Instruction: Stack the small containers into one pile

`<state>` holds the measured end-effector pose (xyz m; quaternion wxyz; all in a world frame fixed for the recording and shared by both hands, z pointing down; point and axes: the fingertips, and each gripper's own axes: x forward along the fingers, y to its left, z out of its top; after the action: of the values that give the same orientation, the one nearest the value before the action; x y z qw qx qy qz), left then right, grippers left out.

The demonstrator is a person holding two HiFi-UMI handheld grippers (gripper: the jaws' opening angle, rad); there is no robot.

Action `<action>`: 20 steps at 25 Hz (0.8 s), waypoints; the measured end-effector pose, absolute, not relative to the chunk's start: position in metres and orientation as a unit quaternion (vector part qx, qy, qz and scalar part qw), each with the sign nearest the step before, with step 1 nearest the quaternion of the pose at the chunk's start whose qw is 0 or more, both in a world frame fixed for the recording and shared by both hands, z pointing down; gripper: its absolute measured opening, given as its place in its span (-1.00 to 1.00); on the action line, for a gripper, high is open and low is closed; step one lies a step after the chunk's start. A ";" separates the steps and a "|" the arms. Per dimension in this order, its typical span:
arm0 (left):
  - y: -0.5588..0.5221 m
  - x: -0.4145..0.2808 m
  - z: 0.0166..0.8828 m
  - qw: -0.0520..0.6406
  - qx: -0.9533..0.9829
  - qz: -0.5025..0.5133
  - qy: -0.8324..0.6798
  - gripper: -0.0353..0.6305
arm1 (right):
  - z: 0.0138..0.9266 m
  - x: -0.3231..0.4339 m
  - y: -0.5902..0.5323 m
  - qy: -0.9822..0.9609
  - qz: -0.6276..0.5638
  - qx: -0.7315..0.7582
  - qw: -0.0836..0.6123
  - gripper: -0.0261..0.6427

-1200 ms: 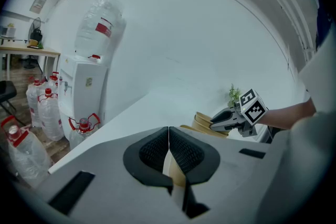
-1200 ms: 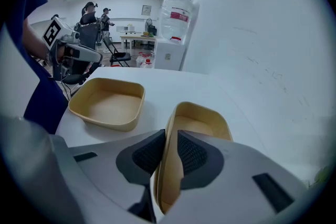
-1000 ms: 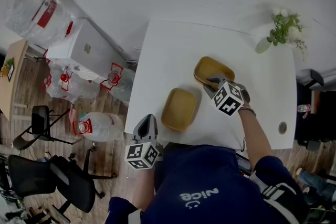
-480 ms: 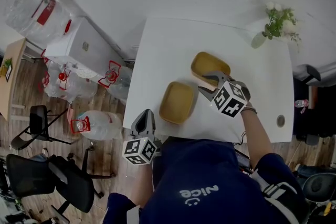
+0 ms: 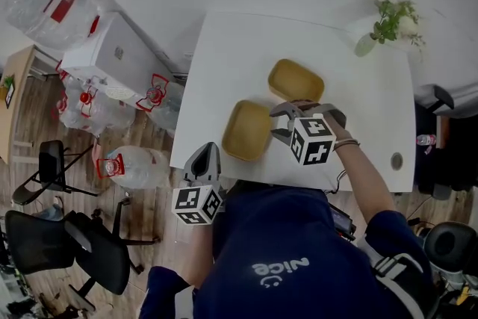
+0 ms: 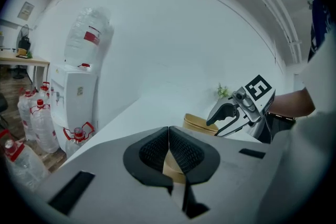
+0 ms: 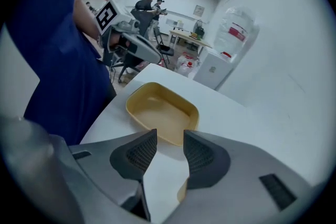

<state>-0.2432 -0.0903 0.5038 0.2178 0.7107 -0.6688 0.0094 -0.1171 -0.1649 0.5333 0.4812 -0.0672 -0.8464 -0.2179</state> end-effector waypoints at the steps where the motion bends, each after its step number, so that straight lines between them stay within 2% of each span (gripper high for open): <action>1: -0.090 -0.243 0.503 0.221 0.710 0.004 -0.669 -0.83 | 0.536 -0.118 -0.160 -0.841 -0.229 -0.079 0.484 -0.43; 8: -0.079 -0.254 0.505 0.242 0.685 -0.029 -0.686 -0.83 | 0.569 -0.115 -0.132 -0.774 -0.322 -0.168 0.519 -0.44; 17: -0.064 -0.263 0.506 0.247 0.669 -0.031 -0.700 -0.83 | 0.588 -0.129 -0.121 -0.742 -0.346 -0.224 0.529 -0.44; 20: -0.060 -0.266 0.507 0.248 0.664 -0.033 -0.705 -0.83 | 0.595 -0.128 -0.118 -0.730 -0.362 -0.237 0.530 -0.52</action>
<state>-0.2660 -0.0604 0.5074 0.2482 0.6640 -0.7046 -0.0334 -0.1283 -0.1181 0.5953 0.5299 -0.2366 -0.7297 -0.3615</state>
